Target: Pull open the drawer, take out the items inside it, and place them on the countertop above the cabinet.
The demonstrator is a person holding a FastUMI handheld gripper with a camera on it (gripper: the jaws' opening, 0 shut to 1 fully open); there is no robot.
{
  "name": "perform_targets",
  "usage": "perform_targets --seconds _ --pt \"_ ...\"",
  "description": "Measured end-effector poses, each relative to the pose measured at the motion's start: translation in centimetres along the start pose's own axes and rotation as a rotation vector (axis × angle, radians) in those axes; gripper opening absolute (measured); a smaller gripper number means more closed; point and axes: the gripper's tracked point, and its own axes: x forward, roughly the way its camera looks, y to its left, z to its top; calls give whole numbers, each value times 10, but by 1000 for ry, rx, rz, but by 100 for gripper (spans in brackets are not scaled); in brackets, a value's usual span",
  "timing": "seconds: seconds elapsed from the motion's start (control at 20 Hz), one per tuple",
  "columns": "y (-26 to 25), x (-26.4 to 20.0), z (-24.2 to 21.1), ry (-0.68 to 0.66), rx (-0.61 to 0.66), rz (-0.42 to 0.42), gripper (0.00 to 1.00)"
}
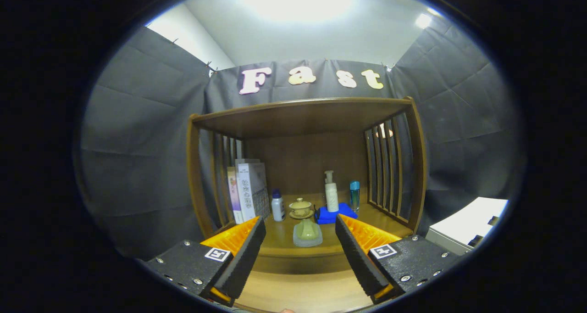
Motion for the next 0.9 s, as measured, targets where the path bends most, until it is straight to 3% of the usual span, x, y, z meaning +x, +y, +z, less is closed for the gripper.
perform_targets --seconds 0.45,0.9 --pt "23 -94 -49 -16 -39 34 95" --pt "13 -129 -136 70 -62 -1 95"
